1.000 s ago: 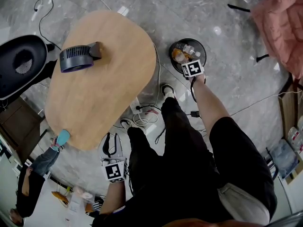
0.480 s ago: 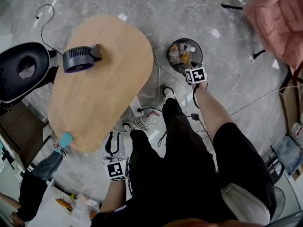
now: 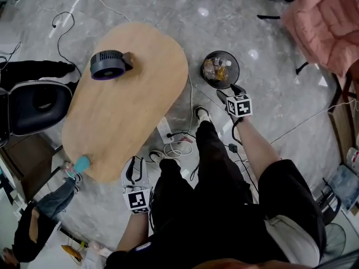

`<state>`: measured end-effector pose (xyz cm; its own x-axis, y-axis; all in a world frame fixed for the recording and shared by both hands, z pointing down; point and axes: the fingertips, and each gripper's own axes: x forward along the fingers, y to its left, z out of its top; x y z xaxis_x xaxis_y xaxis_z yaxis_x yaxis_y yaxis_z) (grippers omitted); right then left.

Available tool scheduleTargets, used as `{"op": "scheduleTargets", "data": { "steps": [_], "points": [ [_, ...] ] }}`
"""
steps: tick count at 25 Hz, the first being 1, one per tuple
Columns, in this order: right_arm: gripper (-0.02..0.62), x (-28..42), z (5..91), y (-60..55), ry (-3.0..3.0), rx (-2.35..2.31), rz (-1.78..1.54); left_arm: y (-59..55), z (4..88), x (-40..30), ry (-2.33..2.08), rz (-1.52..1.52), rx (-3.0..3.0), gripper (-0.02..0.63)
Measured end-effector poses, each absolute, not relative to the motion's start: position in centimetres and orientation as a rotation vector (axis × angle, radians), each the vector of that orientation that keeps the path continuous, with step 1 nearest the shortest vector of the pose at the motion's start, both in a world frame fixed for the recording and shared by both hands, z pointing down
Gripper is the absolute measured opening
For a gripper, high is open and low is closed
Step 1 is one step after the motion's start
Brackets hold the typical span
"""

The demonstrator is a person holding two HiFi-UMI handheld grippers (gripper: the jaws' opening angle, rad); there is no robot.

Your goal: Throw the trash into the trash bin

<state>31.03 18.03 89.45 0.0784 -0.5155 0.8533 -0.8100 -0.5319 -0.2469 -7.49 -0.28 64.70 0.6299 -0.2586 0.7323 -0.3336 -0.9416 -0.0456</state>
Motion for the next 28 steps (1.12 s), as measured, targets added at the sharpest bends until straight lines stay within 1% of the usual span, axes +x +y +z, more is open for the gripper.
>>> {"op": "scheduleTargets", "data": {
  "steps": [4,5,6,7,9,14,19,25,28],
  "points": [
    [0.302,27.2,82.3,17.3,-1.422,2.143,1.325,-1.1,62.8,-11.6,-0.548,1.192,2.764,0.118],
    [0.250,26.3,80.3,16.9,-1.454,2.157,1.280,-1.5,62.3,-12.6,-0.565,1.187,2.769,0.118],
    [0.227,25.6,78.1,16.3,-1.488,2.175,1.234,-2.0,61.6,-13.3,-0.585,1.178,2.778,0.118],
    [0.184,24.9,76.0,15.7,-1.521,2.197,1.192,-2.7,60.8,-13.9,-0.607,1.167,2.790,0.118],
    [0.154,22.9,71.8,14.6,-1.581,2.237,1.143,-4.2,58.6,-15.1,-0.658,1.142,2.816,0.118],
    [0.129,16.4,62.1,12.1,-1.732,2.249,1.082,-7.1,52.8,-18.6,-0.798,1.015,2.836,0.118],
    [0.064,12.6,54.7,7.4,-1.910,2.189,0.937,-9.8,48.5,-19.9,-0.914,0.856,2.859,0.118],
    [0.031,8.4,46.5,1.9,-2.138,2.061,0.805,-12.4,43.0,-20.6,-1.050,0.653,2.903,0.086],
    [0.031,5.2,42.8,-1.2,-2.291,1.957,0.754,-13.3,41.0,-22.1,-1.143,0.635,2.933,0.050]
  ]
}}
